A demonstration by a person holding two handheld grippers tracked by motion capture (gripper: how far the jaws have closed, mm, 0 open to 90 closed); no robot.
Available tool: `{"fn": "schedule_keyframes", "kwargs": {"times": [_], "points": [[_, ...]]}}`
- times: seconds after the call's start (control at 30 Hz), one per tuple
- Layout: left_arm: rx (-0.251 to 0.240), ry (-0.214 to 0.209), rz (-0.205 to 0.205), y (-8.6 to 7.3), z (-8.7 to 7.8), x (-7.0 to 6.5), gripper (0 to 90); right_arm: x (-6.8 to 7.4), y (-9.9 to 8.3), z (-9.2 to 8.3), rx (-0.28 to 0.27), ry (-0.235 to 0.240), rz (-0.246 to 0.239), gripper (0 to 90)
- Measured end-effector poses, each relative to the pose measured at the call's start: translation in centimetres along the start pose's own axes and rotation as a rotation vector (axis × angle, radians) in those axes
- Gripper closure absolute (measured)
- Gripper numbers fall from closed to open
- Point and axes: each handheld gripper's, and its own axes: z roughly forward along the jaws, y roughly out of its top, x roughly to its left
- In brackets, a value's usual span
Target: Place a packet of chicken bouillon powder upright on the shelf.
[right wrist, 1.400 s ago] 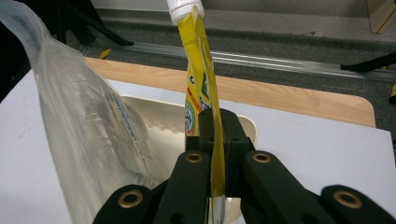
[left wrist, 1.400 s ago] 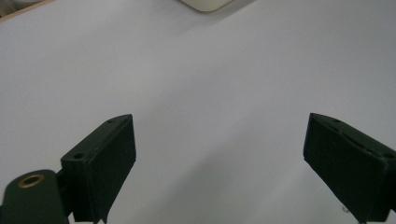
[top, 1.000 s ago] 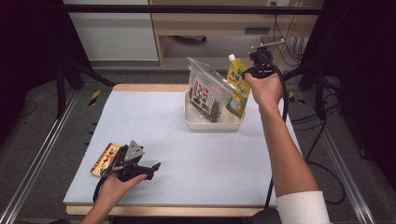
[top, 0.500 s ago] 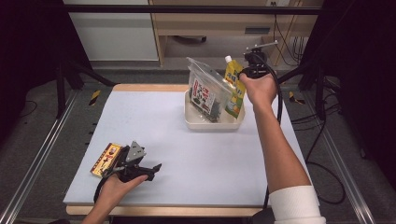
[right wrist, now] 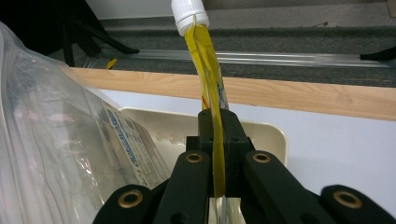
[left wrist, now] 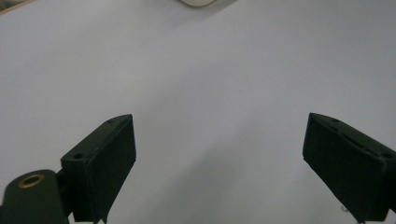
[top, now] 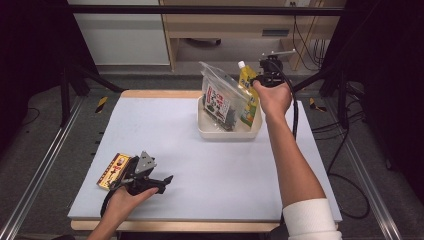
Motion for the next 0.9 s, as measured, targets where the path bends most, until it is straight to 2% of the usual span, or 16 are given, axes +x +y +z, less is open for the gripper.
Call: {"fn": "schedule_keyframes", "kwargs": {"times": [0.2,0.5,0.57,0.9], "points": [[-0.002,0.003,0.007,0.0,0.0,0.0,9.6,-0.1,-0.9,0.5,-0.026,0.015,0.008,90.0],[0.007,0.002,0.019,0.1,-0.1,0.0,9.6,-0.1,-1.8,1.2,-0.081,0.032,-0.008,90.0],[0.007,0.003,0.019,0.1,-0.1,0.0,9.6,-0.2,-2.0,1.2,-0.083,0.037,0.004,90.0],[0.008,0.000,0.023,0.1,-0.1,0.0,9.6,-0.4,-2.8,1.6,-0.081,0.045,-0.006,90.0]]}}
